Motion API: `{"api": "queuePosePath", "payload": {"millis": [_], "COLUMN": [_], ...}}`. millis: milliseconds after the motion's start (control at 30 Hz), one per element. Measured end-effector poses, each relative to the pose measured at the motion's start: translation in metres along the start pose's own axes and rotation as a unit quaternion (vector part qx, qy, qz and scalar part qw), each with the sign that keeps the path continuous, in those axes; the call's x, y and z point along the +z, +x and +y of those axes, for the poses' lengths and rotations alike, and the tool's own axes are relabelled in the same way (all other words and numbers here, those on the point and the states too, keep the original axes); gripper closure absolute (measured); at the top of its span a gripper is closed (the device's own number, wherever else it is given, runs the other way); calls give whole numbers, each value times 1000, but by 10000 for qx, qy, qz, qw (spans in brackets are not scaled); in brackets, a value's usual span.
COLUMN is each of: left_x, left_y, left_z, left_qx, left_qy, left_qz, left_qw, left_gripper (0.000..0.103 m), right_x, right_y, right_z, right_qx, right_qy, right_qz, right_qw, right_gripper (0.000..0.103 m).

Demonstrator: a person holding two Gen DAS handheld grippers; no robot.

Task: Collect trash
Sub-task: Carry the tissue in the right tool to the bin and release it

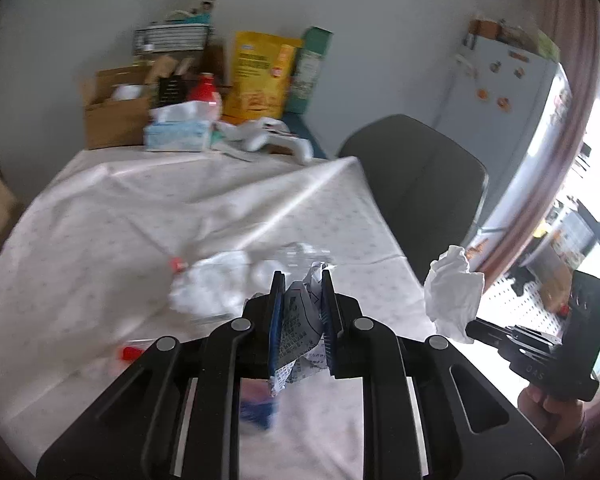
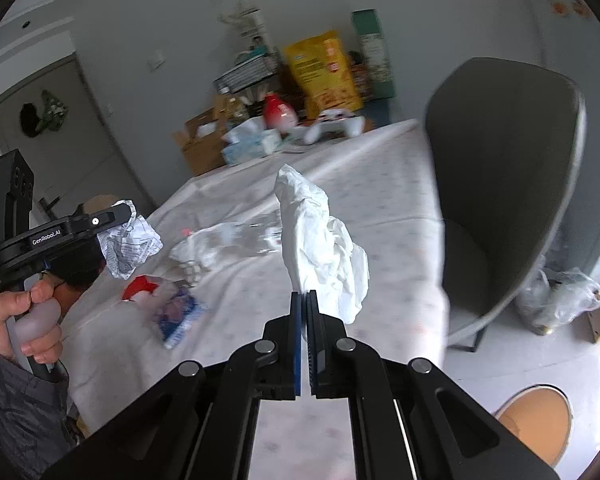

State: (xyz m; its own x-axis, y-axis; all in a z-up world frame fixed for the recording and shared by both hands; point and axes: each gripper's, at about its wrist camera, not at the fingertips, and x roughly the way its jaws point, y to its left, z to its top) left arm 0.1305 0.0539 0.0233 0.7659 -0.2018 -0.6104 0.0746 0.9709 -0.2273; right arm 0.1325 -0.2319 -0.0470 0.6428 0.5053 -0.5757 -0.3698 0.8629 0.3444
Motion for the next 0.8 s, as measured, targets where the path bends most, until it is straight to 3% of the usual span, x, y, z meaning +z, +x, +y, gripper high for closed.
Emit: {"api": "queuePosePath", "payload": {"millis": [433, 800], "left_x": [-9, -34], "left_y": [73, 127], "left_z": [-122, -212], "left_qx": [-603, -1002], "left_qy": [360, 666], "left_qz": [230, 584], "left_qw": [9973, 9910], "left_gripper": [86, 86], "right_x": [-18, -62], "right_y": [-49, -70], "right_z": [-101, -188], "right_qx": [-755, -1561], "right_qy": [574, 1114], "right_qz": [-213, -42], "right_qw": [9953, 9814], "right_gripper": [99, 99]}}
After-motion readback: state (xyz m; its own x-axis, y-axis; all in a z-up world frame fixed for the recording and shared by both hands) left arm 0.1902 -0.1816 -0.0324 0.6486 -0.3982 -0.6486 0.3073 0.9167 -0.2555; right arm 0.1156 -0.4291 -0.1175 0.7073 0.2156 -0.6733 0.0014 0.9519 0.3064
